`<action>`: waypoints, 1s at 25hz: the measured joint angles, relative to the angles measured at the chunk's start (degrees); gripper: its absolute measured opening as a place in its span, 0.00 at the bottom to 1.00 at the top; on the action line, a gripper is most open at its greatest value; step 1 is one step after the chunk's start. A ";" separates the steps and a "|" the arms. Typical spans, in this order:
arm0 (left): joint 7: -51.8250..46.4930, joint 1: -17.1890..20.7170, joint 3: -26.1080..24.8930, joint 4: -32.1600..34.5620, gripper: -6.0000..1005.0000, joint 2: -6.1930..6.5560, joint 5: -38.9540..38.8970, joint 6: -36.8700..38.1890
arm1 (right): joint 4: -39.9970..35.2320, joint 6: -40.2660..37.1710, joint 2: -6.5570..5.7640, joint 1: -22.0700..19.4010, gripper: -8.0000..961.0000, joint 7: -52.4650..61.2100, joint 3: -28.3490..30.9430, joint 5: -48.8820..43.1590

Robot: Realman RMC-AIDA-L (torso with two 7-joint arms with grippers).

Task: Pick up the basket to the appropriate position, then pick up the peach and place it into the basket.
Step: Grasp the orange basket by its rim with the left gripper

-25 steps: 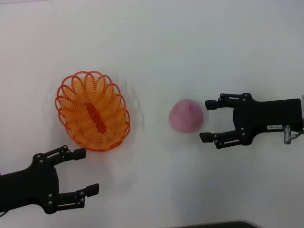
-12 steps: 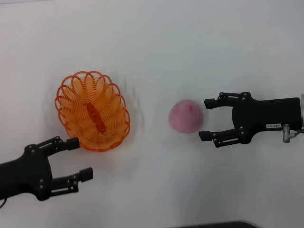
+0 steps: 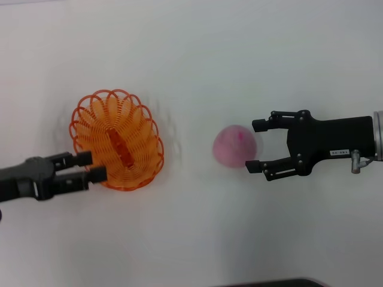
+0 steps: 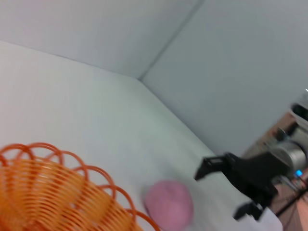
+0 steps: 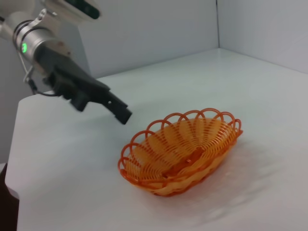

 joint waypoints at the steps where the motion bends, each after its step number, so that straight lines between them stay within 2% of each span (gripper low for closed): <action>1: -1.41 -0.37 -0.34 0.00 0.87 0.33 0.00 -0.30 | 0.00 -0.05 0.00 0.11 0.97 0.05 -0.02 0.00; 9: -15.77 -1.63 -0.98 3.85 0.87 1.57 0.28 -7.06 | 0.00 -0.31 0.00 0.55 0.97 1.36 -0.28 -0.06; 15: -22.27 -2.92 -0.07 8.47 0.85 1.63 1.43 -11.90 | 0.00 -0.27 -0.01 1.01 0.97 1.53 -0.37 -0.20; 19: -25.82 -3.92 3.58 13.69 0.86 0.66 5.23 -17.10 | 0.00 -0.30 -0.03 1.04 0.97 1.55 -0.38 -0.27; 22: -26.71 -4.27 7.83 17.62 0.86 -0.42 7.06 -20.14 | 0.00 -0.31 -0.12 1.04 0.97 1.55 -0.39 -0.31; 25: -26.34 -4.76 12.37 20.62 0.86 -0.86 7.40 -21.46 | 0.00 -0.27 -0.18 1.10 0.97 1.56 -0.39 -0.73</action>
